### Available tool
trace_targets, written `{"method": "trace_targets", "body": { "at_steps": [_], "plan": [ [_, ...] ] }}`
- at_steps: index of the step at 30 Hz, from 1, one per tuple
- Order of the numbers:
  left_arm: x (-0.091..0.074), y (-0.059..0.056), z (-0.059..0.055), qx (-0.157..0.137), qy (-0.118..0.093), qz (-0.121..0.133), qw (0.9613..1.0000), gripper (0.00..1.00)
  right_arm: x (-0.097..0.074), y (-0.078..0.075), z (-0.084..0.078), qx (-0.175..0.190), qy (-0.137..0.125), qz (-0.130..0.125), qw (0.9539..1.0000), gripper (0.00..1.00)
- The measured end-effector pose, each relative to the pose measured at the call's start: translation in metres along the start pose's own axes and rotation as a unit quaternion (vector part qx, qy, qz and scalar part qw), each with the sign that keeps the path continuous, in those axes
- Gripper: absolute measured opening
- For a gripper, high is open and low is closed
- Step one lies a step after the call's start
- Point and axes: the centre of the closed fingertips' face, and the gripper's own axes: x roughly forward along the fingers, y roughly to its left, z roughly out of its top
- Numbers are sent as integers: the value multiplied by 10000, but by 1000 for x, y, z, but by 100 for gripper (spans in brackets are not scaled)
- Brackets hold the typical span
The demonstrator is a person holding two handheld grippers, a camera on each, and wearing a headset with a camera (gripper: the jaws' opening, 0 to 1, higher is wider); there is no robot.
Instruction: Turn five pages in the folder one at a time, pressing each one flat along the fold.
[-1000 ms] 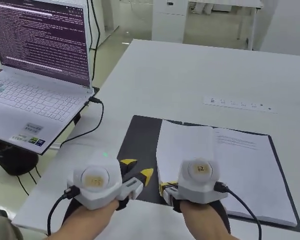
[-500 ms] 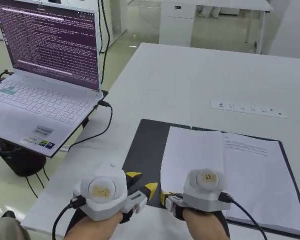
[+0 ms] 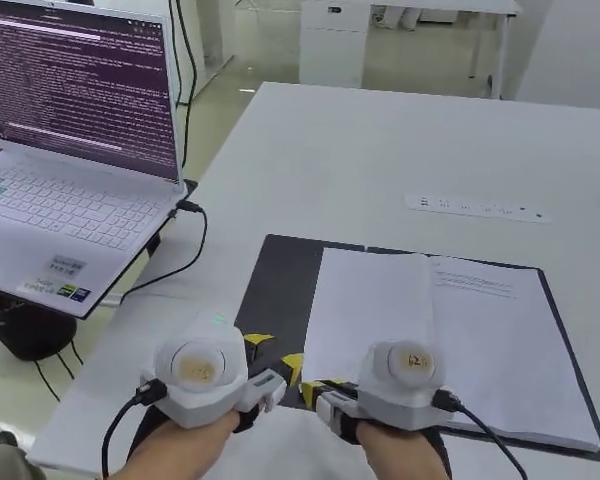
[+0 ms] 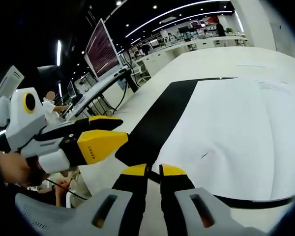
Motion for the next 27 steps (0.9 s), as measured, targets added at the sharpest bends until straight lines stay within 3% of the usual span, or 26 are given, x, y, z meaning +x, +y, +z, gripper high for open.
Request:
{"method": "trace_targets", "body": {
  "at_steps": [10,19,21,22,23,24,27],
  "plan": [
    [34,-21,-26,312,486,-280,9979,25,-36,-39,14,195,-460,-449,9977,2],
    [59,-32,-53,365,954,-173,9946,23,-67,-80,27,443,-840,-895,9914,0],
    [62,-33,-61,246,1093,-104,9936,23,-72,-86,30,524,-909,-968,9898,0],
    [63,-33,-64,191,1129,-79,9934,24,-74,-92,32,574,-988,-1003,9884,0],
    [67,-31,-54,328,793,-16,9963,23,-75,-95,33,586,-1025,-1026,9877,0],
    [62,-30,-64,159,1068,112,9941,21,-77,-100,35,568,-1078,-1083,9866,0],
    [62,-26,-62,716,952,231,9926,16,-76,-113,38,497,-1129,-1195,9851,0]
  ]
}}
